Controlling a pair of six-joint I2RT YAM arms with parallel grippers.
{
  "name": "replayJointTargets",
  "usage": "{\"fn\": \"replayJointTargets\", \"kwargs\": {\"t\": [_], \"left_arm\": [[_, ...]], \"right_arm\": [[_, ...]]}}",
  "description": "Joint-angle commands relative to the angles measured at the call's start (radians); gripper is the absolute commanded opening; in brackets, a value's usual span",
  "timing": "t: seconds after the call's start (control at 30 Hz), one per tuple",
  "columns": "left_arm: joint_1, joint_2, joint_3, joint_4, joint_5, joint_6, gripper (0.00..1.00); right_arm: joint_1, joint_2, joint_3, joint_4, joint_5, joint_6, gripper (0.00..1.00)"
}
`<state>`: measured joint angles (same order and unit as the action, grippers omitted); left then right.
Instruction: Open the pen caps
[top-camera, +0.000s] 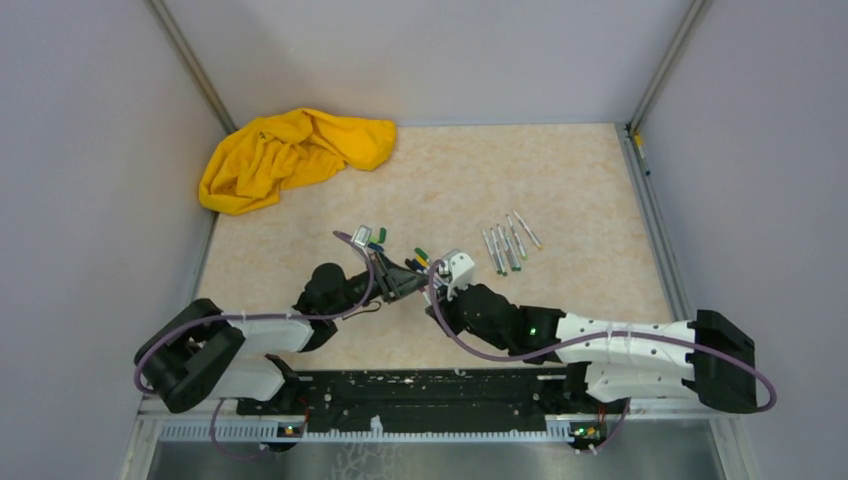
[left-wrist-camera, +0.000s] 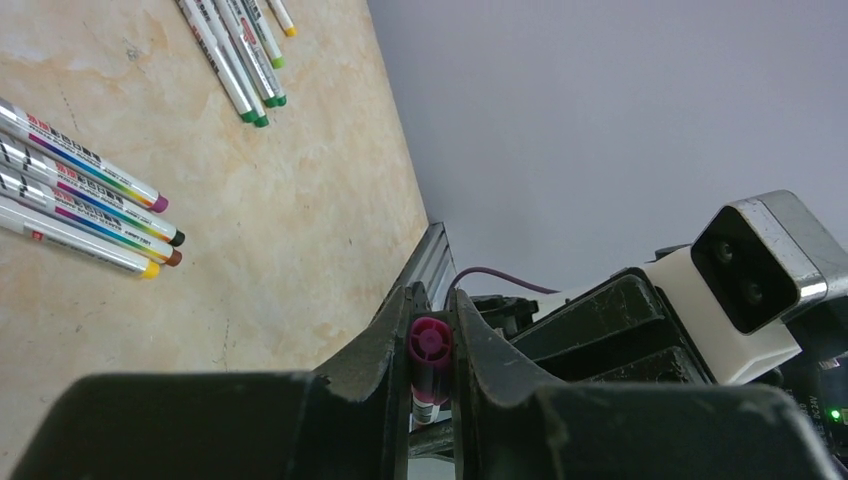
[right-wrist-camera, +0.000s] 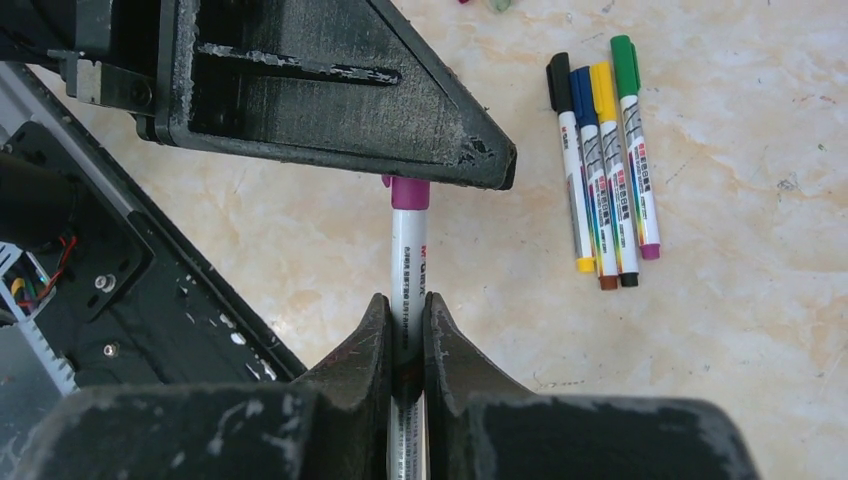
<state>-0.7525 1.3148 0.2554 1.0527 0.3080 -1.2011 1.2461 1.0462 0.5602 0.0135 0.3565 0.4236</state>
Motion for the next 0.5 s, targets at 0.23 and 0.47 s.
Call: {"fn": "replayJointTargets", "kwargs": {"t": [0.23, 0.47], "left_arm": [[0.023, 0.038, -0.030, 0.092, -0.288, -0.167, 0.00], [0.120, 0.051, 0.043, -0.043, -0.349, -0.151, 0.00]], "right_arm": [[0.009, -0.079, -0.049, -0.051, -0.010, 0.021, 0.00], [0.009, -0.178, -0.127, -0.093, -0.008, 0.052, 0.00]]}}
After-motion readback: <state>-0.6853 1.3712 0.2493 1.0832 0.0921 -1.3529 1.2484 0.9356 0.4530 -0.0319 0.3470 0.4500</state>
